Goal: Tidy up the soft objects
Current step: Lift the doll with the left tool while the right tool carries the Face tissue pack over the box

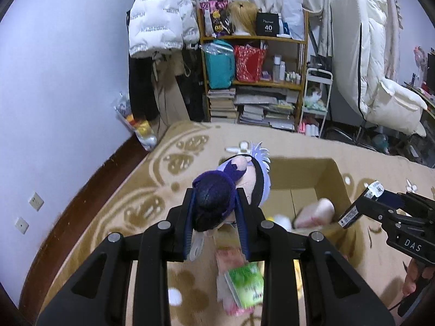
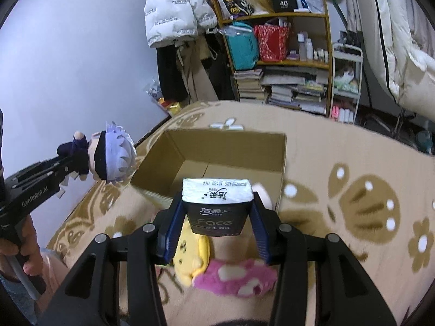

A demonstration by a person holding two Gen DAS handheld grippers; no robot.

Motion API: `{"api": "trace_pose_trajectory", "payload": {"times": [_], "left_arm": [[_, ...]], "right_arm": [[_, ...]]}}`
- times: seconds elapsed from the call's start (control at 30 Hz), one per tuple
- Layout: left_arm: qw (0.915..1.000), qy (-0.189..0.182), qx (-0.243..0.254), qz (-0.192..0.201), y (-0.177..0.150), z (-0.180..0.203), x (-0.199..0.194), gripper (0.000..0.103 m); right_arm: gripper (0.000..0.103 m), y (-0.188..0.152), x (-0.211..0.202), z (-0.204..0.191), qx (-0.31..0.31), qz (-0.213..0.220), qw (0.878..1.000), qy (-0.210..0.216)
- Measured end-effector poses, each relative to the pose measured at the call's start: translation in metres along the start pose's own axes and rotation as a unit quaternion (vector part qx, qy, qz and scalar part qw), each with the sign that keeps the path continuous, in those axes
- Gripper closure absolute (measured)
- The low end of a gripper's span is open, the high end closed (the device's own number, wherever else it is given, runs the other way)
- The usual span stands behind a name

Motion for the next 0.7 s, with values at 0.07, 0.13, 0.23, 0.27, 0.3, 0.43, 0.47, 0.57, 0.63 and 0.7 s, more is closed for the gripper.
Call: {"api": "trace_pose_trajectory", "payload": {"times": [0.07,0.13,0.23,0.27,0.3,0.43,0.47,0.57,0.63,0.7], "left_arm": [[1.0,0.005,0.001,0.008,0.01,0.001,0.005,0.077],[0.9999,0.007,0.005,0.011,0.018,0.003,0.011,0.076],[0.9998,0.002,0.009,0.015,0.024,0.007,0.022,0.076],[0.9998,0.001,0.01,0.016,0.023,0.008,0.025,0.076],[0.9998,0.0,0.012,0.016,0.024,0.01,0.029,0.076],[0.9999,-0.004,0.008,0.015,0.015,0.016,0.045,0.076],[0.9998,-0.007,0.008,0.014,0.013,0.017,0.048,0.076],[0.9995,-0.018,0.021,0.013,0.006,0.025,0.056,0.076],[0.9992,-0.023,0.031,0.01,0.003,0.033,0.061,0.076],[0.999,-0.032,0.031,0.004,0.0,0.037,0.066,0.076]], "right_arm": [[0.054,0.009,0.003,0.002,-0.003,0.006,1.0,-0.001],[0.054,0.017,0.007,0.003,-0.004,0.012,1.0,-0.001],[0.054,0.024,0.018,0.007,-0.005,0.016,1.0,0.0],[0.054,0.025,0.022,0.009,-0.005,0.015,1.0,0.0],[0.054,0.026,0.025,0.011,-0.005,0.015,1.0,0.001],[0.054,0.026,0.042,0.016,-0.008,0.013,1.0,0.007],[0.054,0.025,0.045,0.016,-0.009,0.012,1.0,0.007],[0.054,0.019,0.055,0.017,-0.014,0.007,1.0,0.008],[0.054,0.016,0.061,0.018,-0.014,0.002,1.0,0.01],[0.054,0.014,0.066,0.019,-0.013,-0.001,1.0,0.011]]}}
Point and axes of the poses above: each gripper's, at about its wrist camera, not at the fingertips, and x roughly the way its jaws point, z to its right, y to its top, the point moved 3 cm from there along x, roughly the way its jaws point, and after that the axes turned 10 degrees about y, right-handed, at the moved point
